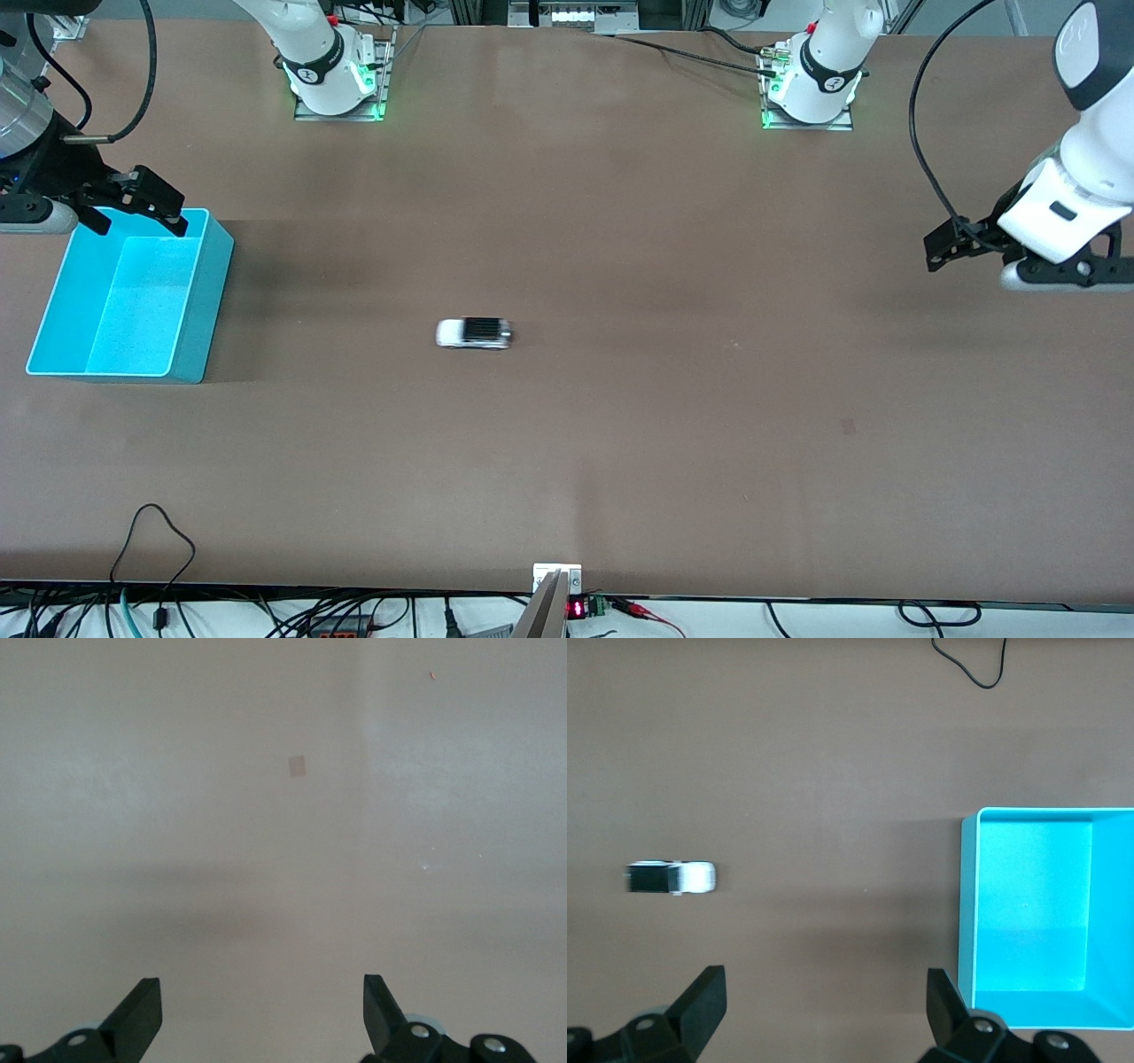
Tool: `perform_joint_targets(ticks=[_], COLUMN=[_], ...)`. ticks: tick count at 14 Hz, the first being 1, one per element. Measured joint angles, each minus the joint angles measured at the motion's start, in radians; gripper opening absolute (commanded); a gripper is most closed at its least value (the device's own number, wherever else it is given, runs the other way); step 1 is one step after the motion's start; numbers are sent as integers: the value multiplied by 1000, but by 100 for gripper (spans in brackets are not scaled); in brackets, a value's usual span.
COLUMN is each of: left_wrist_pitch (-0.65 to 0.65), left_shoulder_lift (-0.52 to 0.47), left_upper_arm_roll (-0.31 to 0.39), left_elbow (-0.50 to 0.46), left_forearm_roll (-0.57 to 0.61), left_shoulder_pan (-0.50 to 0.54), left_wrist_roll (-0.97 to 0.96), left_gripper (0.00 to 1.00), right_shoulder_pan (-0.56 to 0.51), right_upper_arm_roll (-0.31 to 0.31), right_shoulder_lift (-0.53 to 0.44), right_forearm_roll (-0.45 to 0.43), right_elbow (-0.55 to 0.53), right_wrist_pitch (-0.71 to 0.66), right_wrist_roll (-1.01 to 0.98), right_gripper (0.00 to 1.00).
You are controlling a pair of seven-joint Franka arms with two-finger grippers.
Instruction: Wind and store white jeep toy
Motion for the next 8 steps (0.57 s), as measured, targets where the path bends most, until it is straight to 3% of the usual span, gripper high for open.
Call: perform_joint_targets(ticks=[8], left_wrist_pitch=[-123], left_shoulder_lift=[3], left_upper_arm_roll=[-8], left_elbow=[70], left_forearm_roll=[-23], left_shoulder_pan=[-7], left_wrist_roll=[23], left_gripper=[100], right_shoulder_pan=[0], right_upper_arm_roll=[0], right_shoulder_lift=[0], right_forearm_roll=[0], right_elbow=[0], right_wrist_pitch=[-1], right_wrist_roll=[0], right_gripper=[100])
